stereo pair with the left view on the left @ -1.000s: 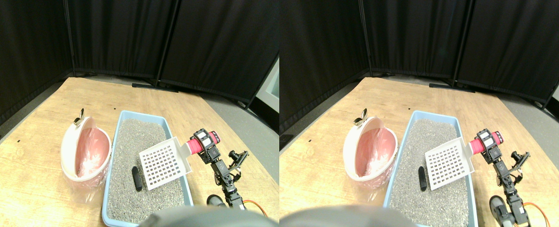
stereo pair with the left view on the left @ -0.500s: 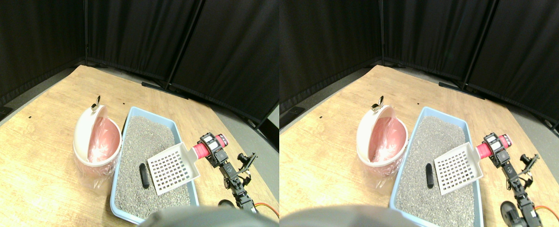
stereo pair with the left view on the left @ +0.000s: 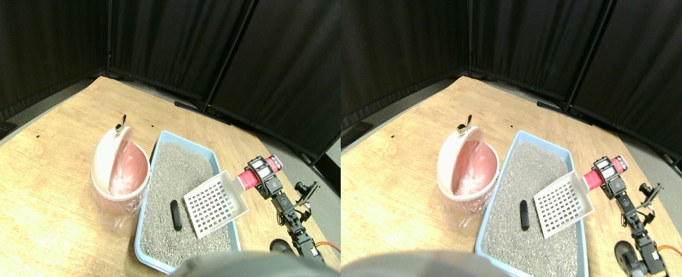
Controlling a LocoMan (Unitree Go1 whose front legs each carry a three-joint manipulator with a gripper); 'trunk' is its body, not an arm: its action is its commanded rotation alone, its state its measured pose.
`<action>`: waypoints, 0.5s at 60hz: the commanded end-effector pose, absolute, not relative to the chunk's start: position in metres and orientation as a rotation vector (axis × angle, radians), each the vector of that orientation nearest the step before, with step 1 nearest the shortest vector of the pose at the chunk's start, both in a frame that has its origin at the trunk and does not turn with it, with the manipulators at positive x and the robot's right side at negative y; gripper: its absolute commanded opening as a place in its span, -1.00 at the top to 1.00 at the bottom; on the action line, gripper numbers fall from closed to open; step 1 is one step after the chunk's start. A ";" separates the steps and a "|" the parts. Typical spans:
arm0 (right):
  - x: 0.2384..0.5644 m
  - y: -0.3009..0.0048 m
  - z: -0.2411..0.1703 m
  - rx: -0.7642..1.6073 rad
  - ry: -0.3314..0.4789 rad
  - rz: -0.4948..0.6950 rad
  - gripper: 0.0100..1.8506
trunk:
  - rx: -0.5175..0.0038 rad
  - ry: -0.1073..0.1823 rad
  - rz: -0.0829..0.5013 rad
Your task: Scoop (unimanual)
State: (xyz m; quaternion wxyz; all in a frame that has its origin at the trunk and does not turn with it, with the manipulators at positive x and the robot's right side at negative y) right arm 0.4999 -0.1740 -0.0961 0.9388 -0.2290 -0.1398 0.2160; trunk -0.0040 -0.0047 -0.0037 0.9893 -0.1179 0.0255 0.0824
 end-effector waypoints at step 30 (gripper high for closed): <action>0.508 -0.142 -0.086 -0.624 -0.323 0.498 0.95 | -0.290 0.078 0.198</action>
